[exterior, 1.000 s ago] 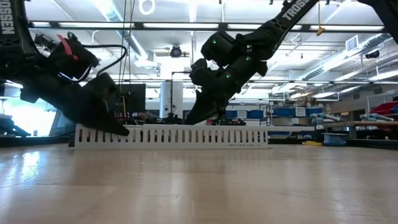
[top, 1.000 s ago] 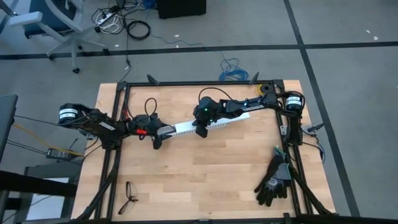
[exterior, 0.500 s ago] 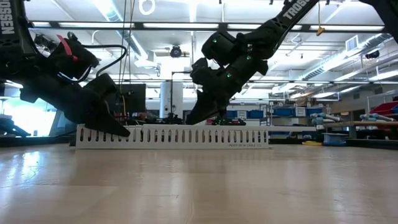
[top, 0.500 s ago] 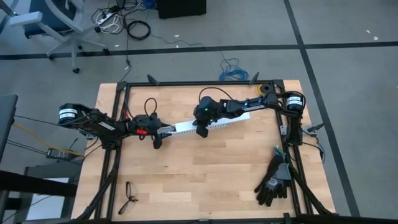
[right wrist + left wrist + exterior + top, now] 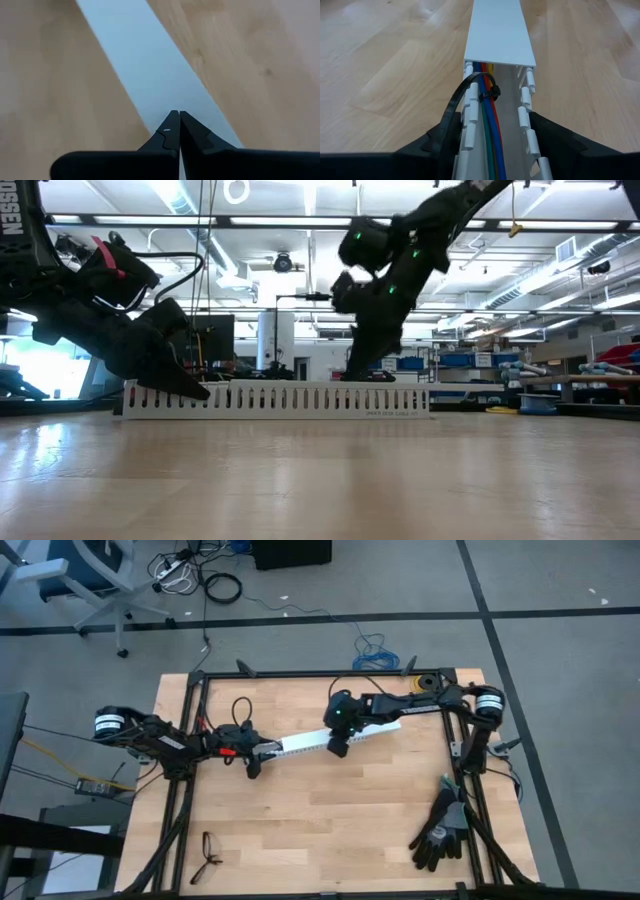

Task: Ziptie cables
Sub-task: Close the white cable duct with the white cable duct cover

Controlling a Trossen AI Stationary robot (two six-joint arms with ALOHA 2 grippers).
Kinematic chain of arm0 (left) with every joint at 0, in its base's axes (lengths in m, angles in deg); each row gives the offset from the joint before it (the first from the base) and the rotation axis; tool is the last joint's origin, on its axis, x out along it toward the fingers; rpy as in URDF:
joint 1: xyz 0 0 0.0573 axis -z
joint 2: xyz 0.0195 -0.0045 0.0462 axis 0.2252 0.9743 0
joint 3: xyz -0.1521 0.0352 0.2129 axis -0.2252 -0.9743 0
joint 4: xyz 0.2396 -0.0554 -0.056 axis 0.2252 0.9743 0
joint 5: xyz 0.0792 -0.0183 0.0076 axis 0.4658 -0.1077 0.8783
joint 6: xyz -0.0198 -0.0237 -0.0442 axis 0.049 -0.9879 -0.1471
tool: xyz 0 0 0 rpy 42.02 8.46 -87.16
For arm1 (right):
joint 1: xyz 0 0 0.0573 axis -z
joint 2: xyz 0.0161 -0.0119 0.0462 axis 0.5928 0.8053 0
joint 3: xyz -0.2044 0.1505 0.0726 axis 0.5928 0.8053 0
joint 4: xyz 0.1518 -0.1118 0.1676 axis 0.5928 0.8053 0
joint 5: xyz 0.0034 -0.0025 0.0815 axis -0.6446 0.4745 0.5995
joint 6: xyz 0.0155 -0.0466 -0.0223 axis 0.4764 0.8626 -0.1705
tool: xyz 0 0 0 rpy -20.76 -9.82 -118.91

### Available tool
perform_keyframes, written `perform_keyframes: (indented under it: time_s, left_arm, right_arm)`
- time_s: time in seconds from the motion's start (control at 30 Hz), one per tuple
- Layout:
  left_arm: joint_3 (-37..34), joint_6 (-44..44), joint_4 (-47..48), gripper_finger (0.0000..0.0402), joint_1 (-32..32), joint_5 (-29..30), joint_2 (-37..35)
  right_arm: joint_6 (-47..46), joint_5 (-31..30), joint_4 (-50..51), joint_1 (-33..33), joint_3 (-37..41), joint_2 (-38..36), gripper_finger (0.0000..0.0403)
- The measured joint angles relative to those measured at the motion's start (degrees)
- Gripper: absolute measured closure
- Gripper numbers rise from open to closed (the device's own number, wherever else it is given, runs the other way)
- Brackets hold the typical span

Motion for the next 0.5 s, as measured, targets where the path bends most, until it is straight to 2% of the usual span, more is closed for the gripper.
perform_keyframes:
  time_s: [0.17,0.23,0.5]
  left_arm:
    - [-0.11,0.11,-0.65,0.0177,0.00,0.18,0.07]
    - [-0.15,0.11,-0.71,0.0177,0.00,0.16,0.07]
    - [-0.15,1.33,-1.18,0.0176,-0.04,-0.97,0.13]
  right_arm:
    - [-0.41,6.99,-16.95,-0.61,-0.22,7.37,0.0403]
    - [-0.35,7.65,-21.12,-1.04,-0.31,9.29,0.0403]
    - [0.55,8.05,-21.27,-0.97,-0.29,9.53,0.0403]
